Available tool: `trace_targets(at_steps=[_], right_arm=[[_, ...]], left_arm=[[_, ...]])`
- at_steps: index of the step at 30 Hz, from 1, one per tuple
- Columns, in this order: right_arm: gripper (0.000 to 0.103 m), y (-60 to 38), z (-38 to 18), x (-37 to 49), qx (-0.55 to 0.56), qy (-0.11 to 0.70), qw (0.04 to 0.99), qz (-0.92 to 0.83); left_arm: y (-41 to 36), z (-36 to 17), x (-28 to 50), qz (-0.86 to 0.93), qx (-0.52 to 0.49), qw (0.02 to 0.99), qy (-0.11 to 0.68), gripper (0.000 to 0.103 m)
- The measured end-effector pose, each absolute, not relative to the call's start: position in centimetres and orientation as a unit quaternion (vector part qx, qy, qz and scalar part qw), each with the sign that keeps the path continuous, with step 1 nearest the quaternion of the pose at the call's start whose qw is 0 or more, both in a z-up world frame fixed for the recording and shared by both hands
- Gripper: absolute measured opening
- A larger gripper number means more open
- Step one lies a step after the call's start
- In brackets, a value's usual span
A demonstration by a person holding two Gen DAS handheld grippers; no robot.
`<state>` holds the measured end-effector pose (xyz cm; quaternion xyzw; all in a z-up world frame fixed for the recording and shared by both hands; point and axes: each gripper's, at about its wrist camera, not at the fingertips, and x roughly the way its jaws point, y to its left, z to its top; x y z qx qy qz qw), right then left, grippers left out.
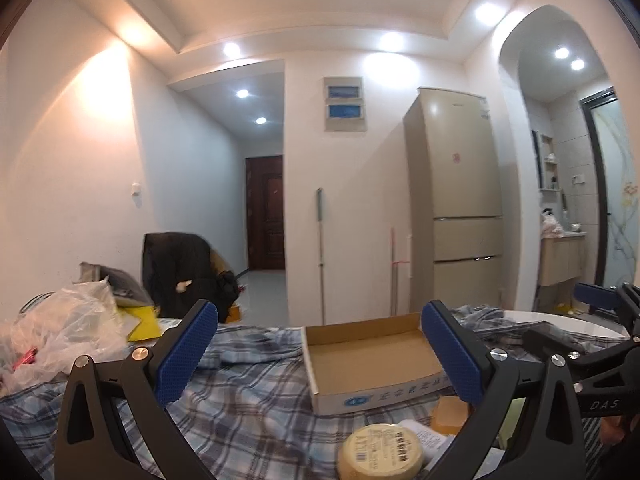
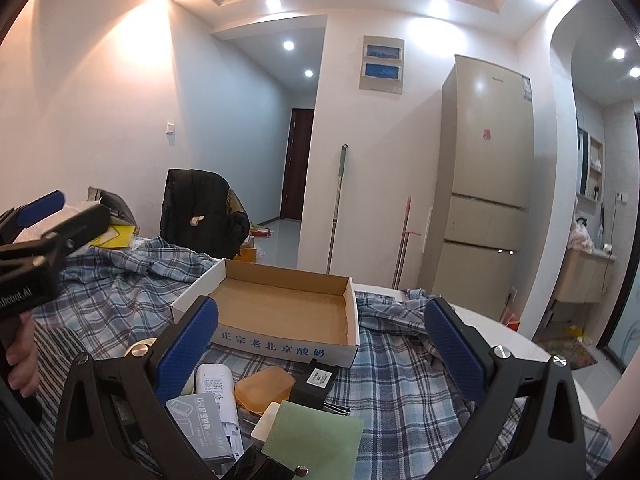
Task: Organize rigid objects
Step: 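Lower the left tool to the round cream tin and grasp it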
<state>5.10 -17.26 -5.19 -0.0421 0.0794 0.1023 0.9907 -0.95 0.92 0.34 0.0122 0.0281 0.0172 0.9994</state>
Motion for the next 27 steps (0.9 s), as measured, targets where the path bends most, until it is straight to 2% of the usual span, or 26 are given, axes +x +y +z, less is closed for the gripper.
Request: trace_targets(at_steps=[5, 9, 11, 12, 14, 19, 21, 22, 27], right_arm=[[0.103, -17.4, -5.1, 5.1, -0.037, 0.079, 0.991, 0.099], [0.103, -17.4, -5.0, 5.3, -0.038, 0.084, 0.992, 0.084], [0.103, -17.5, -5.0, 5.3, -0.036, 0.086, 0.992, 0.087], [0.103, -17.5, -5.0, 5.3, -0.036, 0.089, 0.992, 0.086], [0.103, -17.6, -4.9, 5.4, -0.035, 0.092, 0.992, 0.085], [0.102, -18.0, -4.7, 5.4, -0.026, 0.100, 0.991, 0.088], [0.092, -18.3, -4.6, 5.5, -0.020, 0.105, 0.990, 0.095], [0.082, -18.4, -4.6, 5.7, -0.017, 0.109, 0.989, 0.100], [0.080, -18.8, -4.9, 6.5, -0.001, 0.137, 0.985, 0.105]], left_arm=[[0.8, 1.1, -0.3, 0.012, 0.018, 0.996, 0.082, 0.103], [0.5, -0.1, 1.9, -0.002, 0.018, 0.984, 0.179, 0.103], [0.7, -1.1, 3.3, -0.020, 0.002, 0.973, 0.230, 0.097], [0.8, -1.7, 4.2, -0.026, -0.007, 0.965, 0.260, 0.089], [1.3, -2.8, 5.4, -0.040, -0.032, 0.952, 0.302, 0.087], [1.2, -3.9, 6.2, -0.064, -0.051, 0.939, 0.334, 0.070], [0.9, -3.9, 6.4, -0.068, -0.038, 0.939, 0.335, 0.069], [0.4, -4.0, 6.3, -0.070, -0.028, 0.939, 0.334, 0.069], [-0.5, -4.3, 6.5, -0.084, -0.001, 0.935, 0.344, 0.069]])
